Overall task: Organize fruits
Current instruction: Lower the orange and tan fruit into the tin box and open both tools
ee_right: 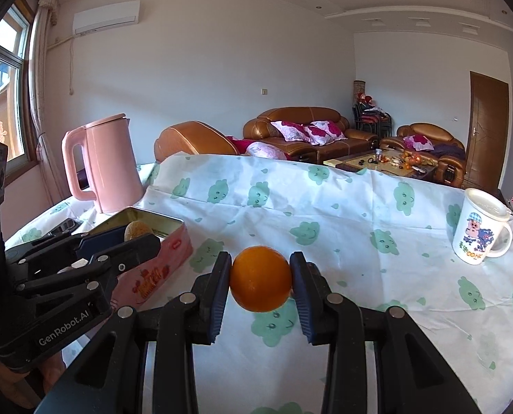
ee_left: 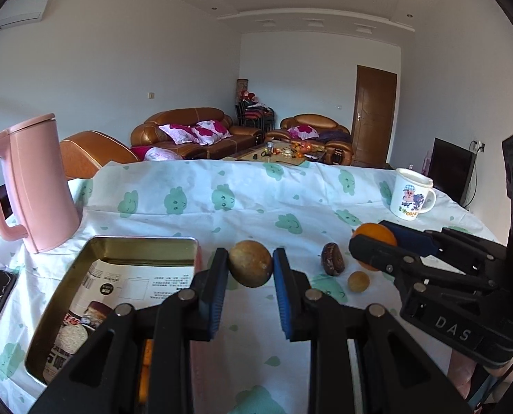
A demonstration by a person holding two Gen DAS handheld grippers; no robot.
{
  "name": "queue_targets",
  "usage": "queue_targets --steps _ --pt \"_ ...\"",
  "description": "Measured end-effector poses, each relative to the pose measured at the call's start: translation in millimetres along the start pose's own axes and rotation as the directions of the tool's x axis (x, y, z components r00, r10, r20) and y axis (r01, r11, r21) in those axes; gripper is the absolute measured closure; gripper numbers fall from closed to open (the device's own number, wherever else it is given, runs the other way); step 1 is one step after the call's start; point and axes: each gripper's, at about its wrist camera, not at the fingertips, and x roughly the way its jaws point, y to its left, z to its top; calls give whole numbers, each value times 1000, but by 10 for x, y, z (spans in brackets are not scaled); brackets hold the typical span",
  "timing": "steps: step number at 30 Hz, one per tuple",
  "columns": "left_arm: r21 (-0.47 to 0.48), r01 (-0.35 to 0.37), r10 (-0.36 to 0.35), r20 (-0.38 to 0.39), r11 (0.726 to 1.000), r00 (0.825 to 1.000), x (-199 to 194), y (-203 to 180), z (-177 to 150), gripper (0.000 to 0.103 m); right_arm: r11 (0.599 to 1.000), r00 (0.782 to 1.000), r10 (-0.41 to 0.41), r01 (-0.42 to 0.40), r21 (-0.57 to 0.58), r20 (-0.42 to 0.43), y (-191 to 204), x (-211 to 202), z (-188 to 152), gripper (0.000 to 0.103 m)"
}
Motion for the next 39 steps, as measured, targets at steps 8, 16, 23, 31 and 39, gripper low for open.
queue_targets --steps 8,16,23,31,39 --pt "-42 -116 115 -21 992 993 -136 619 2 76 990 991 132 -132 -40 -6 604 253 176 66" --pt "-116 -212 201 -97 970 975 -7 1199 -83 76 976 980 187 -193 -105 -61 1066 560 138 66" --pt "-140 -227 206 -147 964 967 122 1395 -175 76 976 973 183 -197 -96 -138 1150 880 43 66" --pt "-131 -224 198 -186 966 962 201 1406 -253 76 974 966 182 -203 -98 -185 1180 1013 -26 66" --pt "-125 -211 185 -187 970 965 158 1339 -275 52 968 959 210 -231 -96 -189 1206 936 -39 53"
